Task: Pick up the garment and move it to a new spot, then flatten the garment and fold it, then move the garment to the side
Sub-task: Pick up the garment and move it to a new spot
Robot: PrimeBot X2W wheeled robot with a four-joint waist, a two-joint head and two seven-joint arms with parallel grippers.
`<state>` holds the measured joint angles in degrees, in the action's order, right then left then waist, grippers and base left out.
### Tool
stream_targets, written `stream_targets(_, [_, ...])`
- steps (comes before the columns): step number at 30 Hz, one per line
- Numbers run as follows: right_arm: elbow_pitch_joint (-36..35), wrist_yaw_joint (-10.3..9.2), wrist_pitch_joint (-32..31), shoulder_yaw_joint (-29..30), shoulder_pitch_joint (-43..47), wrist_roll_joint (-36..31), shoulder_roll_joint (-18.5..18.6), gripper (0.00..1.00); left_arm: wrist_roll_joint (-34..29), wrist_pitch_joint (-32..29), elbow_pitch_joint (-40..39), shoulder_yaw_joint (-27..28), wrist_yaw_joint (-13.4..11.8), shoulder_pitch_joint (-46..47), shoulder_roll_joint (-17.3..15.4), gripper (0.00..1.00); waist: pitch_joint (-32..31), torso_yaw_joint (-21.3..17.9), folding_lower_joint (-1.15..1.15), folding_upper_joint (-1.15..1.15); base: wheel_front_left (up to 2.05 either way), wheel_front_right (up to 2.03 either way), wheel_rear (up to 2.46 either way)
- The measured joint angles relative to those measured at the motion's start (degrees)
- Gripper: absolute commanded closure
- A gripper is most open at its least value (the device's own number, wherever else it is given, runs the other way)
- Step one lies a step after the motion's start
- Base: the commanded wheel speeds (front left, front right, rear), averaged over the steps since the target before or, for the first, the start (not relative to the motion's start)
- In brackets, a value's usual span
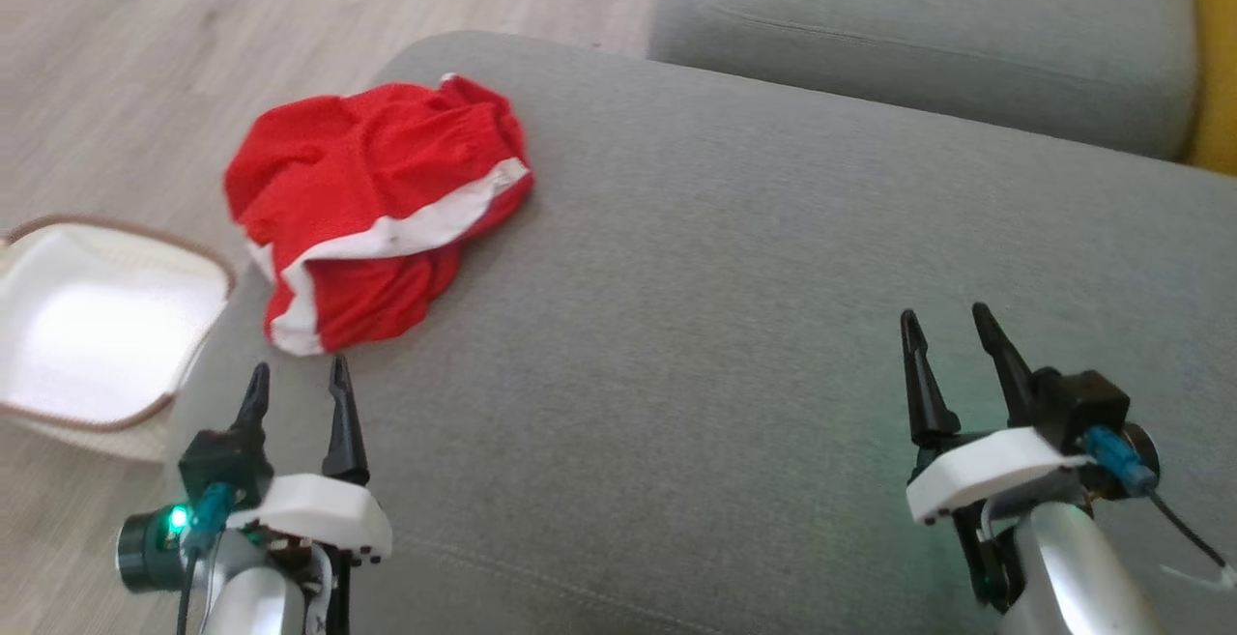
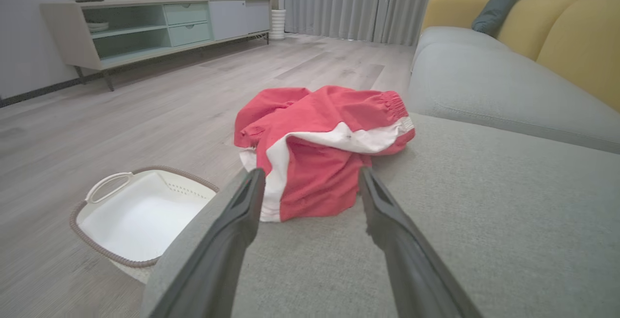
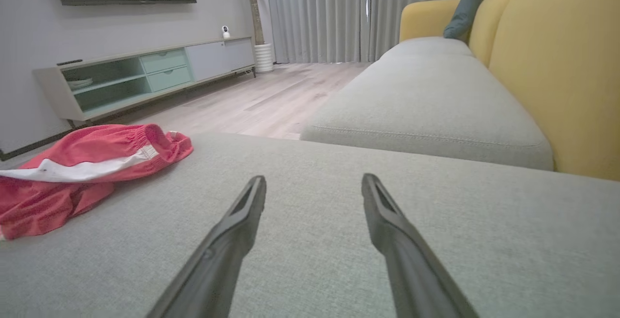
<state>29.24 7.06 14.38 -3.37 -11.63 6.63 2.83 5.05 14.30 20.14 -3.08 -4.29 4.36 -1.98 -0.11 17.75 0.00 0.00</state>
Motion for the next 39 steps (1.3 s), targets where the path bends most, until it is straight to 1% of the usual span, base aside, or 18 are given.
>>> stream_targets(11, [0.29, 0.0, 0.0, -0.88, 0.63, 0.52, -0.07, 0.0, -0.46, 0.0, 1.15, 3.49, -0.09, -0.01, -0.16, 0.0, 0.33, 7.3, 0.0, 0.0, 0.0, 0.0, 0.0])
stream_targets(16, [0.31, 0.0, 0.0, -1.09, 0.64, 0.52, -0.08, 0.0, -0.69, 0.0, 1.2, 3.71, -0.23, -0.19, -0.13, 0.0, 0.38, 10.27, 0.0, 0.0, 0.0, 0.0, 0.0])
stream_targets(19, [0.41, 0.0, 0.0, -2.32, 0.49, 0.52, -0.1, 0.0, -0.67, 0.0, 0.98, 4.41, -0.33, -0.8, -0.15, 0.0, 0.61, 11.63, 0.0, 0.0, 0.0, 0.0, 0.0])
stream_targets(26, [1.01, 0.0, 0.0, -3.76, -0.71, 0.38, -0.15, 0.0, -0.6, 0.0, -0.26, 5.71, -0.76, -1.62, -0.13, 0.0, 2.06, 12.29, 0.0, 0.0, 0.0, 0.0, 0.0])
stream_targets(34, [0.09, 0.0, 0.0, -3.53, -0.99, -1.27, -0.14, 0.0, -0.58, 0.0, 0.66, 5.84, -0.73, -1.2, -0.11, 0.0, 3.3, 11.42, 0.0, 0.0, 0.0, 0.0, 0.0])
stream_targets(36, [-0.47, 0.0, 0.0, -3.63, -1.02, -1.64, -0.01, 0.0, 0.64, 0.0, 0.93, 6.1, -0.37, 0.06, -0.09, 0.0, 4.2, 10.71, 0.0, 0.0, 0.0, 0.0, 0.0])
stream_targets(39, [-1.14, 0.0, 0.0, -4.23, -1.55, -1.72, 0.64, 0.0, 1.24, 0.0, 1.1, 6.55, 1.33, 3.43, -0.02, 0.0, 5.79, 9.41, 0.0, 0.0, 0.0, 0.0, 0.0])
